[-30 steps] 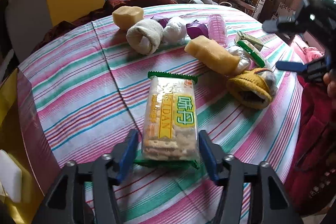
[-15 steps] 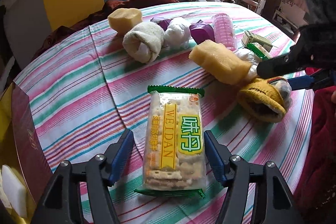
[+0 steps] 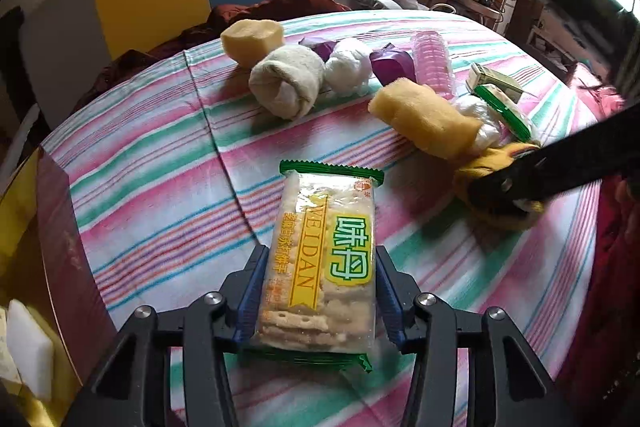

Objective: Organize objects
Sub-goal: 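Grasp the WEIDAN cracker pack with the left tool while the right tool grasps the yellow sock, then place the cracker pack and yellow sock into the gold tray and release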

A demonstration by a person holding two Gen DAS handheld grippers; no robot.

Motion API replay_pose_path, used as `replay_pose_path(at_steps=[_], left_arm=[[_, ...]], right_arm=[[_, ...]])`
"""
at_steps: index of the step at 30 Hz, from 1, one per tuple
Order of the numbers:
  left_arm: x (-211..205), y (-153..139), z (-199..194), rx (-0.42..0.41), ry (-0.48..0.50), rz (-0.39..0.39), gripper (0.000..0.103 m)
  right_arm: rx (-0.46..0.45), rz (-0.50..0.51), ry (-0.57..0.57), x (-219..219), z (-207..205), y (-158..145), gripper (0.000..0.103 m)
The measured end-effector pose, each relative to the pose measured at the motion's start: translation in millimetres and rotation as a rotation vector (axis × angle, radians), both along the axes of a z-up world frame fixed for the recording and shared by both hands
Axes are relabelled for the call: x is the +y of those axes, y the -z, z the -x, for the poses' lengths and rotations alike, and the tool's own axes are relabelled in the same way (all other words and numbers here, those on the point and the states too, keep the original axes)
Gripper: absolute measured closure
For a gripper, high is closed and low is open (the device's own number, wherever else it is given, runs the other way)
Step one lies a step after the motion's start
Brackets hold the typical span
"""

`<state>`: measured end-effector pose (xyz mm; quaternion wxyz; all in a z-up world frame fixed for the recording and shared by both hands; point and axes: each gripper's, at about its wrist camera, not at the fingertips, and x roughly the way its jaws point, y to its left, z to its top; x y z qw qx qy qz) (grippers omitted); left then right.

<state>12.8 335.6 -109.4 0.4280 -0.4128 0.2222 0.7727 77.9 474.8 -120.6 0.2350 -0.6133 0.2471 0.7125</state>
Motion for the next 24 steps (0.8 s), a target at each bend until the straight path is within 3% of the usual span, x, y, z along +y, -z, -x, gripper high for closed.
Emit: replay_pose_path(at_steps=[3,11,15,19,24], left_arm=[[-10,-2,-7,0.003,0.004,0.001,0.052],[-35,-12,-19,-0.031,0.009,-0.025,0.052],[-50,-25,-26,-0.02,0.007,-0.06,0.052],[-68,-44,-24,-0.01,-0.024,-0.112,0.052],[-109,-75,-10,0.018,-0.127,-0.191,0.052]], right_arm=[[0.041,0.003,-0.013,-5,-4,-5,0.039],[0.179,0.088,-0.076,-31,-27,-20,0.039],[0.249,0.066,-0.075,-40,-42,-31,0.039],[0.324,0.056,-0.091,-49,-31,-54,0.039],[0.418,0.07,-0.209,-90,8,-82,0.039]])
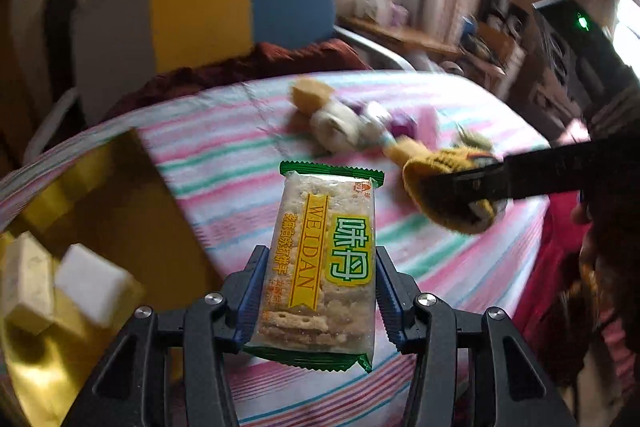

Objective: Organize objects
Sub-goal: 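Place the cracker pack and yellow sock into the gold tray and release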

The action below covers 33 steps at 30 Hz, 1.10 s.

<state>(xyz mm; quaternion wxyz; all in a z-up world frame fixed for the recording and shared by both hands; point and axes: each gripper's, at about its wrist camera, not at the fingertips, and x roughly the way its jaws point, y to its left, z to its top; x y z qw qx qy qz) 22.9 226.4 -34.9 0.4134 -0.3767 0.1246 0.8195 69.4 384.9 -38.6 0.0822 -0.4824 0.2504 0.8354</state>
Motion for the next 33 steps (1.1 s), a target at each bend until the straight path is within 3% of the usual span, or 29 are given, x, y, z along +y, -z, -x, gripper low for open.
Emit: replay_pose_path(at_steps=[7,10,12,14,17,22,27,33], left_arm=[[-90,-20,39,0.046,-0.273,-0.023,0.052],[-128,-18,49,0.056,-0.377,-0.005,0.051],[-158,-16,53,0.069,-0.463,0.004,0.05],[-181,-14,55,0.085,-0.531,0.02,0.041],[-206,-5,59,0.096,-0.613,0.044,0.029],[-223,2,60,0.088,-0.679,0.054,0.024],[-216,-7,56,0.143,-0.701,0.05,0.015],[-211,-23,46,0.184,-0.676,0.025,0.013]], right_arm=[[0.083,0.057,-0.213,-74,60,-10,0.039],[0.111,0.075,-0.292,-104,76,-14,0.034],[0.131,0.085,-0.344,-124,83,-16,0.024],[0.146,0.078,-0.372,-138,87,-18,0.017],[0.151,0.054,-0.403,-156,92,-17,0.016],[0.182,-0.061,-0.396,-170,83,-17,0.01],[0.225,-0.207,-0.338,-177,72,-21,0.009],[0.254,-0.267,-0.275,-175,63,-23,0.009]])
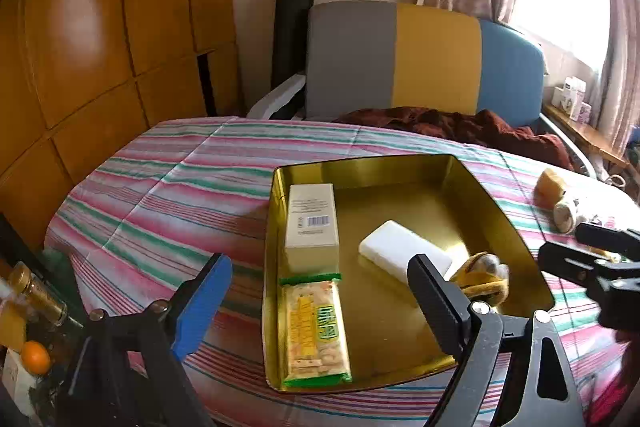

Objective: Organize objects
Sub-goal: 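Place the cracker pack and yellow sock into the gold tray and release, then move both tools back over the remaining items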

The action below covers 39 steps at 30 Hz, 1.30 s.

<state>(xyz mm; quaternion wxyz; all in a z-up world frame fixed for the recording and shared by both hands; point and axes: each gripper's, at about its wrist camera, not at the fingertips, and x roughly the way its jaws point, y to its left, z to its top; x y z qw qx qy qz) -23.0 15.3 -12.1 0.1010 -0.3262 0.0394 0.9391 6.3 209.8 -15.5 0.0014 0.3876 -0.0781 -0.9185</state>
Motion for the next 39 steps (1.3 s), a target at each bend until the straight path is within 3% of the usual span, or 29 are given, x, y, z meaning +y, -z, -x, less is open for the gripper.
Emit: replay_pose_path(at_steps=[7,19,39], left_arm=[[7,-11,-7,0.032,0.01,-0.008,0.012],[20,-15,-13,0.065,0.03,0.045,0.012],[72,-11,-24,0.048,0.202,0.086,0.012]], right_arm=[[0.041,-0.024,0.042,2,-8,-2,0.009],[0.044,-0.039,0.072,14,-14,0,0.009],[-0.001,0.027,0.348,127,-51,8,0.009]])
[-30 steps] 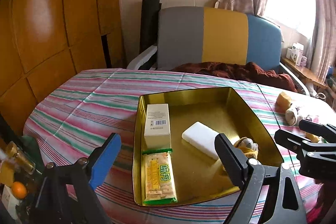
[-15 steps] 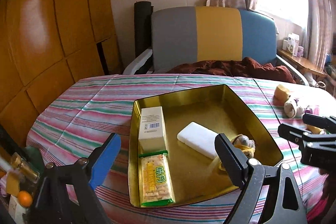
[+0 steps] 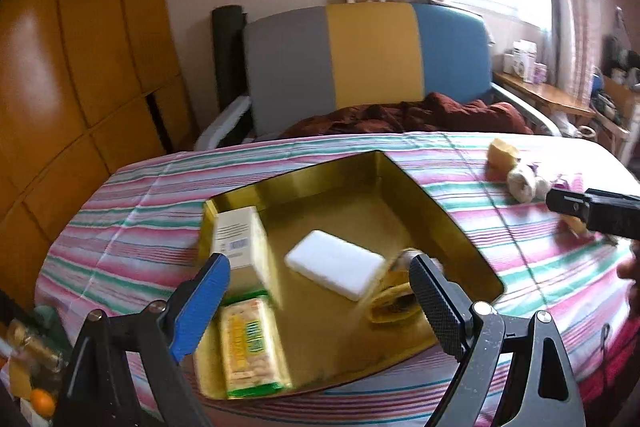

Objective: Organize objects
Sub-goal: 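Move both tools back over the remaining items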

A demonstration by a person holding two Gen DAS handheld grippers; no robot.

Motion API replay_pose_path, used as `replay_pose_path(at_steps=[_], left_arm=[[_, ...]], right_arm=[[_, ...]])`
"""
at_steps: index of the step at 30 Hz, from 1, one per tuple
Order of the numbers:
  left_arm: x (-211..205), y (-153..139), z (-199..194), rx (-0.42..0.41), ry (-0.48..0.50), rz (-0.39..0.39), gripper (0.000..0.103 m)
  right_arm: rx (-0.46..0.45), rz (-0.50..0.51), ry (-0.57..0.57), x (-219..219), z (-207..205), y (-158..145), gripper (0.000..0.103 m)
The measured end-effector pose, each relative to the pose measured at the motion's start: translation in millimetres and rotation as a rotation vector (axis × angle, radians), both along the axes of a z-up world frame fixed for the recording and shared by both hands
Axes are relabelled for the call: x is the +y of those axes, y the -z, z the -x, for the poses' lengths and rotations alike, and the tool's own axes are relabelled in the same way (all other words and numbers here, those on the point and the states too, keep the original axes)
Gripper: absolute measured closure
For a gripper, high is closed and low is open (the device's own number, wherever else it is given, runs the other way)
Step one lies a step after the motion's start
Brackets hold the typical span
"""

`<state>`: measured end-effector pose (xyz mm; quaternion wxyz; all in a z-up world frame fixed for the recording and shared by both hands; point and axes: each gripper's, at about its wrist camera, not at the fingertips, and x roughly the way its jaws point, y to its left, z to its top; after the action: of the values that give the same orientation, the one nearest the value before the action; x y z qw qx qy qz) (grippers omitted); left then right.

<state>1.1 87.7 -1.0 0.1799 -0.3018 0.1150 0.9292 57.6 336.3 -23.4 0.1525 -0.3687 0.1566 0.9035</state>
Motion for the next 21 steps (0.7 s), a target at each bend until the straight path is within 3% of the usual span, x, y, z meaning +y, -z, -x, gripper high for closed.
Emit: replay_pose_path(at_steps=[15,21], left_arm=[[84,7,-19,-0.041,0.272,0.024,0.012],[126,10,-26,-0.058,0.386,0.042,0.012]], right_arm=[[-0.024,0.227,0.482,171,-107,4,0.009],[-0.03,0.313,0.57,205,-128,18,0.009]])
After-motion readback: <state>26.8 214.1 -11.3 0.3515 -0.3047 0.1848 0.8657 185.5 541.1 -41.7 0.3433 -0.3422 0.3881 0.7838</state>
